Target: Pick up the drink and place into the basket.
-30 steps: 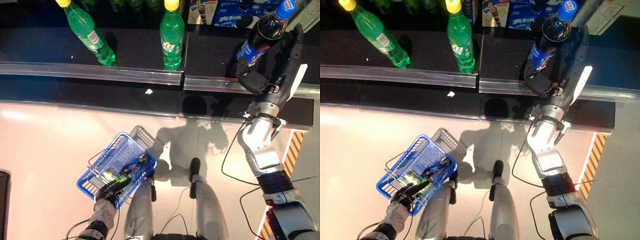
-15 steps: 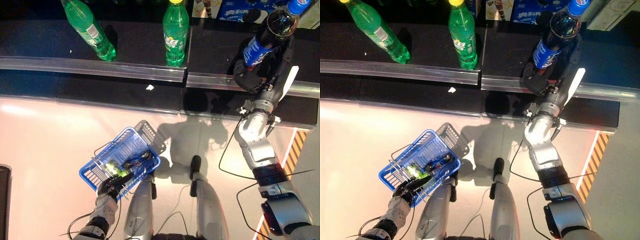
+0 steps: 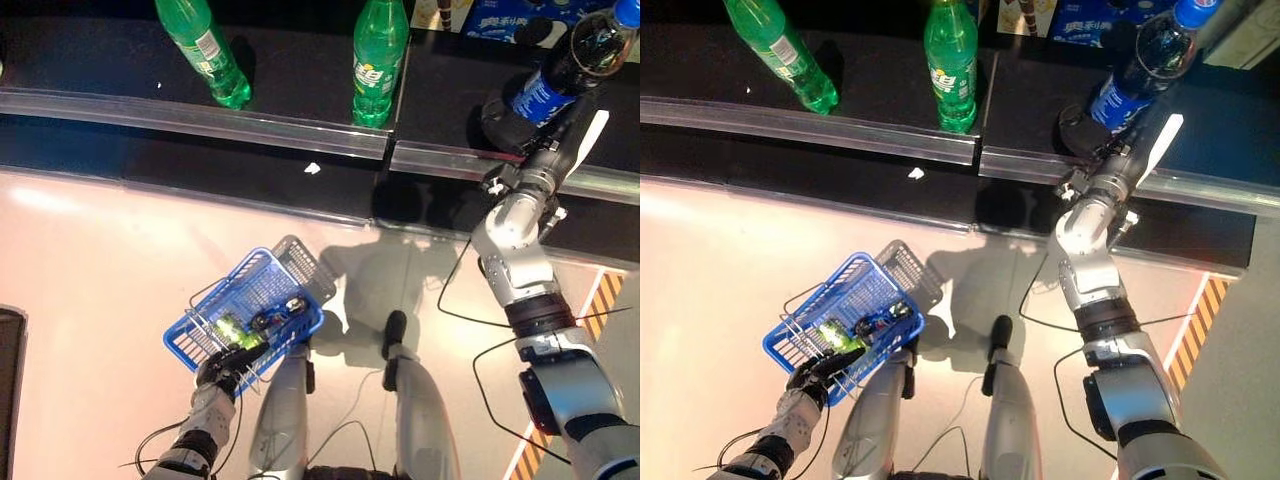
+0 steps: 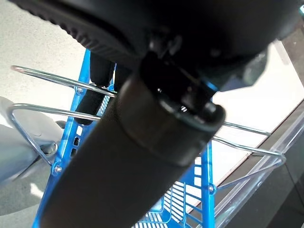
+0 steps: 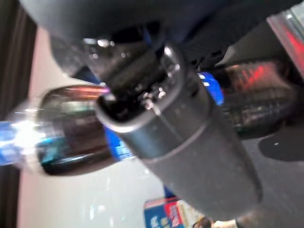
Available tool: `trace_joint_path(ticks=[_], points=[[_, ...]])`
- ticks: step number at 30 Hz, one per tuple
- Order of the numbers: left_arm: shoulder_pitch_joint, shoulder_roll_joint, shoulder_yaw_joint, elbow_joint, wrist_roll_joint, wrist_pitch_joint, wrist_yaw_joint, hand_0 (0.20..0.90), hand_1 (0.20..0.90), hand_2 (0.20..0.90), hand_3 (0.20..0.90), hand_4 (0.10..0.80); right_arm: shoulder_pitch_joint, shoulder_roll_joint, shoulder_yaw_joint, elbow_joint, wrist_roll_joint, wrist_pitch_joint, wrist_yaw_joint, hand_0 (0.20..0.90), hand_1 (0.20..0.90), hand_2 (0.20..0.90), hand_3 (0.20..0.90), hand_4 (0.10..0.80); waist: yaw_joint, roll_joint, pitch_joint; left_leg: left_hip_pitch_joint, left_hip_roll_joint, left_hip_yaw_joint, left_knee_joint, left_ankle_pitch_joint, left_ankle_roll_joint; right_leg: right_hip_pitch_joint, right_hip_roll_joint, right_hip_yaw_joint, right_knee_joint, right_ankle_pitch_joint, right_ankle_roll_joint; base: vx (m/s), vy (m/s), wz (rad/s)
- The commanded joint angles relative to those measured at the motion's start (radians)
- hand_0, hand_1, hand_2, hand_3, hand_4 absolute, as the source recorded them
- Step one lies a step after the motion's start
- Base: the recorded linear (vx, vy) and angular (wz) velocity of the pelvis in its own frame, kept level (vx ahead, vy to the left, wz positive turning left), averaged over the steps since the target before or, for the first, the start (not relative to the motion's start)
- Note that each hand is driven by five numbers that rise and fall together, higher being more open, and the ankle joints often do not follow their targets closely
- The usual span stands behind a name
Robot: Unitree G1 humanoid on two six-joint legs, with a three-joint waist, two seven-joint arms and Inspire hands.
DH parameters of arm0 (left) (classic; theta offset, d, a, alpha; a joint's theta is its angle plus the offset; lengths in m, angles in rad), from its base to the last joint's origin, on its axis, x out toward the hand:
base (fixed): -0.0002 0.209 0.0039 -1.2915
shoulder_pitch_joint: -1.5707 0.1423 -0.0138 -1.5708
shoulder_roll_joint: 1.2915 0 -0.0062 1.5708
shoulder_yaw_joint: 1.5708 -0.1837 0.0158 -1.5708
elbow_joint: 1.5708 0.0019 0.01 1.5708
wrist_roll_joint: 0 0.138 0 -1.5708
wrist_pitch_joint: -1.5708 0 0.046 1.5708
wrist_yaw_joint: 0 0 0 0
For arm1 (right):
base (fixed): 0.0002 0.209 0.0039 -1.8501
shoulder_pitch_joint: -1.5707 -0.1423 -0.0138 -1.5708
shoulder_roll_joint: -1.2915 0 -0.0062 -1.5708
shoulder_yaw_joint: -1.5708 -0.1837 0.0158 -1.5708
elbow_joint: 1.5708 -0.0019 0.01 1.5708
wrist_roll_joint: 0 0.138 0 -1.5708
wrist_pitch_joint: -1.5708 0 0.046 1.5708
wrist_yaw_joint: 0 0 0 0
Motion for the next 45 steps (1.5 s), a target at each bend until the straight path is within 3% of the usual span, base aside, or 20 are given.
trace_joint_path(ticks=[1,2,13,17,24,31,39,45], points=[[0.14,0.004,-0.06,-0.022,-0.005,0.014,-0.003,0.3,0.3,0.3,0.2,0.1,-0.128,-0.124,-0.009,-0.077,-0.01,-0.085,-0.025,0.495,0.495,0.495,0.428,0.328,0.001,0.007,-0.018,-0.066,-0.011,-0.066,0.128,0.042,0.013,0.039,-0.016,-0.036,0.016,-0.03,-0.015,0.02,0.009,0.04],[0.141,0.005,-0.06,-0.021,-0.005,0.012,-0.007,0.3,0.3,0.3,0.2,0.1,-0.133,-0.128,-0.01,-0.06,-0.004,-0.087,-0.023,0.3,0.3,0.3,0.2,0.1,0.003,0.007,-0.018,-0.066,-0.012,-0.067,0.126,0.041,0.014,0.038,-0.016,-0.036,0.018,-0.031,-0.015,0.016,0.002,0.04],[0.143,0.011,-0.066,-0.029,-0.014,0.008,-0.018,0.3,0.3,0.3,0.2,0.1,-0.155,-0.161,-0.012,0.008,0.007,-0.108,-0.038,0.3,0.3,0.3,0.2,0.1,0.007,0.012,-0.018,-0.06,-0.018,-0.067,0.125,0.036,0.017,0.042,-0.02,-0.039,0.028,-0.037,-0.017,0.001,0.0,0.0],[0.152,0.011,-0.05,-0.037,-0.017,-0.046,0.013,0.3,0.3,0.3,0.2,0.1,-0.141,-0.169,-0.024,0.0,0.004,-0.133,-0.032,0.3,0.3,0.3,0.2,0.1,0.004,0.012,-0.018,-0.04,-0.018,-0.064,0.125,0.032,0.017,0.059,-0.02,-0.037,0.03,-0.043,-0.02,0.0,0.0,0.0],[0.156,0.007,0.008,-0.067,-0.042,-0.083,0.035,0.3,0.3,0.3,0.2,0.1,-0.044,-0.137,-0.059,-0.175,-0.075,-0.106,-0.004,0.3,0.3,0.3,0.2,0.1,-0.013,0.001,-0.018,0.013,-0.021,-0.056,0.111,0.023,0.018,0.109,-0.023,-0.024,0.019,-0.045,-0.016,-0.004,0.0,0.02],[0.167,-0.011,0.049,-0.131,-0.036,-0.158,-0.003,0.3,0.3,0.3,0.2,0.1,0.157,-0.075,-0.07,-0.416,-0.148,-0.111,0.151,0.3,0.3,0.3,0.2,0.1,-0.054,-0.013,-0.037,0.094,-0.013,-0.022,0.094,0.013,0.016,0.179,-0.03,-0.007,0.0,-0.047,-0.011,-0.003,0.056,0.0],[0.211,-0.003,0.071,-0.206,-0.034,-0.245,-0.054,0.3,0.3,0.3,0.2,0.1,0.358,-0.004,-0.037,-0.656,-0.052,-0.166,0.472,0.3,0.3,0.3,0.2,0.1,-0.089,-0.035,-0.112,0.19,0.004,0.021,0.068,-0.009,0.015,0.277,-0.033,0.013,-0.042,-0.051,-0.002,0.057,0.059,-0.03],[0.235,0.011,0.082,-0.293,0.02,-0.279,-0.077,0.3,0.3,0.3,0.2,0.1,0.424,-0.003,-0.012,-0.749,-0.011,-0.12,0.621,0.3,0.3,0.3,0.2,0.1,-0.084,-0.047,-0.174,0.262,0.003,0.036,0.003,-0.022,0.017,0.348,-0.035,0.017,-0.094,-0.043,0.014,0.079,0.025,-0.01]])
